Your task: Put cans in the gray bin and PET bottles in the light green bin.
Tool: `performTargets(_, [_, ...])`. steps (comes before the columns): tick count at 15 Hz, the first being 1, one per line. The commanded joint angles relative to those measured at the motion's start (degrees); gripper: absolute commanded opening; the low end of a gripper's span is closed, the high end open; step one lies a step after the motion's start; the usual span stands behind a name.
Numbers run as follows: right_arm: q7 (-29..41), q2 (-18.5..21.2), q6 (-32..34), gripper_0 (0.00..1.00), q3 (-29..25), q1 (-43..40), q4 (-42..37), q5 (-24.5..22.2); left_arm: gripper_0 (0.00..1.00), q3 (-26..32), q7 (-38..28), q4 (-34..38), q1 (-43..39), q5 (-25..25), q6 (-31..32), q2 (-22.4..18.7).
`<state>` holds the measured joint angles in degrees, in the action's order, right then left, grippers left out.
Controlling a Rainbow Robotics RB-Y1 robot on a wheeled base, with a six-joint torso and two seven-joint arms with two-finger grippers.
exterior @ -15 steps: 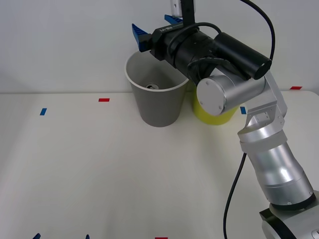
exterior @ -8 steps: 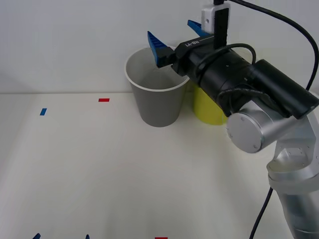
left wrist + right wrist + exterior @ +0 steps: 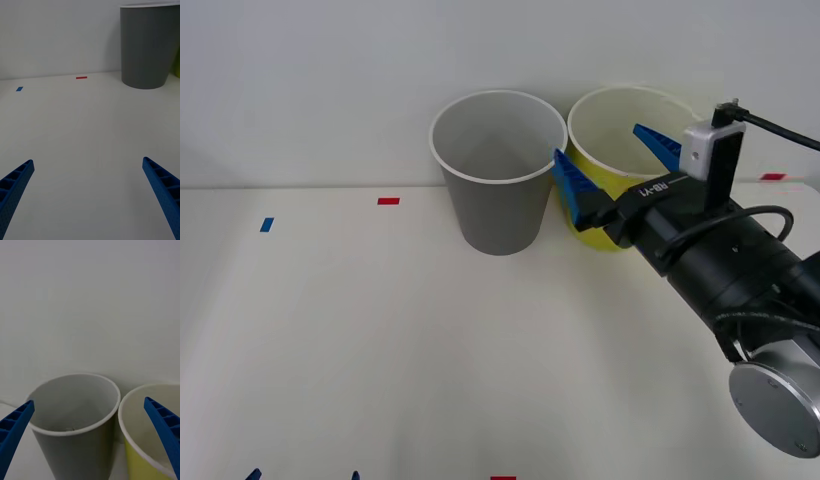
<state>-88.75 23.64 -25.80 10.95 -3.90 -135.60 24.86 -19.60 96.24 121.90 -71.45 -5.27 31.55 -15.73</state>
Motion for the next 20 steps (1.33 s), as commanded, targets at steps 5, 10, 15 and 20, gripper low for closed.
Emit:
performTargets(5, [0.42,3.08,7.34,1.00,-1.37,-17.64,-4.23,-0.52,1.00,0.00,0.00,0.00,0.00,0.00,0.00,0.00])
performTargets(10, [-0.02,7.91,8.48,1.00,-1.37,-19.22,-4.50,-0.96,1.00,0.00,0.00,0.00,0.00,0.00,0.00,0.00])
performTargets(15, [0.24,7.47,9.18,1.00,-1.46,-23.08,-4.32,-6.05,1.00,0.00,0.00,0.00,0.00,0.00,0.00,0.00])
performTargets(20, [1.47,0.62,18.33,1.00,-0.67,-32.49,-0.19,-17.04,1.00,0.00,0.00,0.00,0.00,0.00,0.00,0.00])
